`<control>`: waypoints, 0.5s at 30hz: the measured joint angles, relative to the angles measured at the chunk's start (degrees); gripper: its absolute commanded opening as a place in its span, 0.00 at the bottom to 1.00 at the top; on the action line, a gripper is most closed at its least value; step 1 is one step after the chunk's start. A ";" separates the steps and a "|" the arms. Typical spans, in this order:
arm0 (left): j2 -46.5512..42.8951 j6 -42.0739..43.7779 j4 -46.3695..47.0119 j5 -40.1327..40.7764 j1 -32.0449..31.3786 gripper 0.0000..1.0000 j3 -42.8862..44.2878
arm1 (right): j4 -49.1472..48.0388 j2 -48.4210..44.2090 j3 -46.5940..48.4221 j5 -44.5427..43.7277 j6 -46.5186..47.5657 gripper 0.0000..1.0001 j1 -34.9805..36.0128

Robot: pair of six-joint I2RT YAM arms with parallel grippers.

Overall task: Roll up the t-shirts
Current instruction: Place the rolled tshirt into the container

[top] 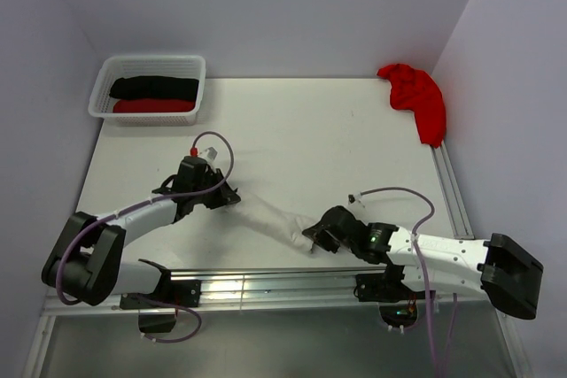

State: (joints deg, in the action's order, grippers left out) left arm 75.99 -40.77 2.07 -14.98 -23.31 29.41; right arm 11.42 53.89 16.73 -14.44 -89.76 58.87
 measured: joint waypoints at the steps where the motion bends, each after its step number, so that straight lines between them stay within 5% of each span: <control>1: -0.17 0.00 -0.24 0.46 -0.02 0.00 0.00 | 0.09 0.96 0.72 0.04 1.07 0.00 -0.24; 15: -4.59 -0.74 -4.79 5.57 -0.09 0.00 1.36 | -6.38 6.62 4.22 9.97 20.72 0.00 -12.83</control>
State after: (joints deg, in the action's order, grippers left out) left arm 71.40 -41.52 -2.72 -9.41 -23.40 30.76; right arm 5.04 60.51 20.95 -4.47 -69.04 46.04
